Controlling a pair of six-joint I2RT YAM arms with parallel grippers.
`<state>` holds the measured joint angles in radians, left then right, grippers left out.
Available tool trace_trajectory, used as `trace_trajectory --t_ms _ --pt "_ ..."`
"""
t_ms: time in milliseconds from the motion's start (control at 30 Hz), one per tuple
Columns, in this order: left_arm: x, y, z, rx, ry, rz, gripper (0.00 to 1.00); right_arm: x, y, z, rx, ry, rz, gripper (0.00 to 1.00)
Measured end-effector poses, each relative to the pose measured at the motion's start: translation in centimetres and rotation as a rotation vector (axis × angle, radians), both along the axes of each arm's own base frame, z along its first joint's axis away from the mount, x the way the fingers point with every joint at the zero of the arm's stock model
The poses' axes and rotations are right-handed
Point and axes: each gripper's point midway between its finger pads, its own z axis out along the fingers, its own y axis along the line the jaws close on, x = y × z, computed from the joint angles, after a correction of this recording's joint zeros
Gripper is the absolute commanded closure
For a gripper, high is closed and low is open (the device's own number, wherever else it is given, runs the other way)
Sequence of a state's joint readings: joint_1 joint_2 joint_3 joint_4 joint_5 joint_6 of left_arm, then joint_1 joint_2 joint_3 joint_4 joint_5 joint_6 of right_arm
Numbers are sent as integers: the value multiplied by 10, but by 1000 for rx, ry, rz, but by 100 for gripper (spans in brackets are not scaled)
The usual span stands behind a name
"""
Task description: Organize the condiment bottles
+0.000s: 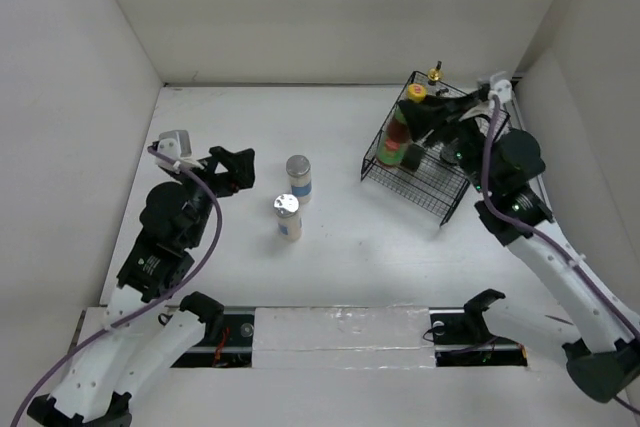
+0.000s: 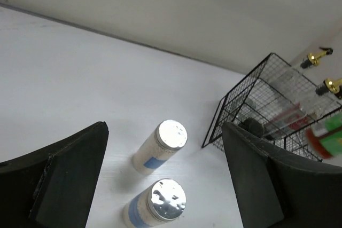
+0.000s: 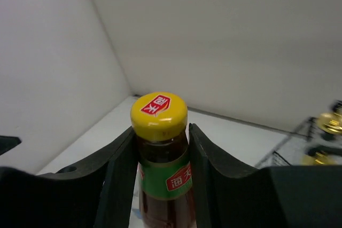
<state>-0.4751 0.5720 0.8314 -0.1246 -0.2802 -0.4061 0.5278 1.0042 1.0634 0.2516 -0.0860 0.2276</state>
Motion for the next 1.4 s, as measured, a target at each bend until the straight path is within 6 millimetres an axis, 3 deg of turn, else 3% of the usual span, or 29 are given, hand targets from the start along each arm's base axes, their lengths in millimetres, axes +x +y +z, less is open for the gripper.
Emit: trace_trajectory --t_ms 133,267,600,900,1400 --pt "7 -16 -11 29 42 -64 17 -4 -54 -9 -5 46 -189 77" --pt "7 -22 -16 36 58 -94 17 2 -96 -28 -21 122 -359 78" --pt "6 -28 -18 37 65 -128 17 33 -160 -79 -109 286 -651 78" --pt "7 -31 -20 40 74 -143 17 57 -185 -107 -175 360 -776 79" --pt "9 -32 -21 40 75 -143 17 79 -209 -99 -145 293 -894 79"
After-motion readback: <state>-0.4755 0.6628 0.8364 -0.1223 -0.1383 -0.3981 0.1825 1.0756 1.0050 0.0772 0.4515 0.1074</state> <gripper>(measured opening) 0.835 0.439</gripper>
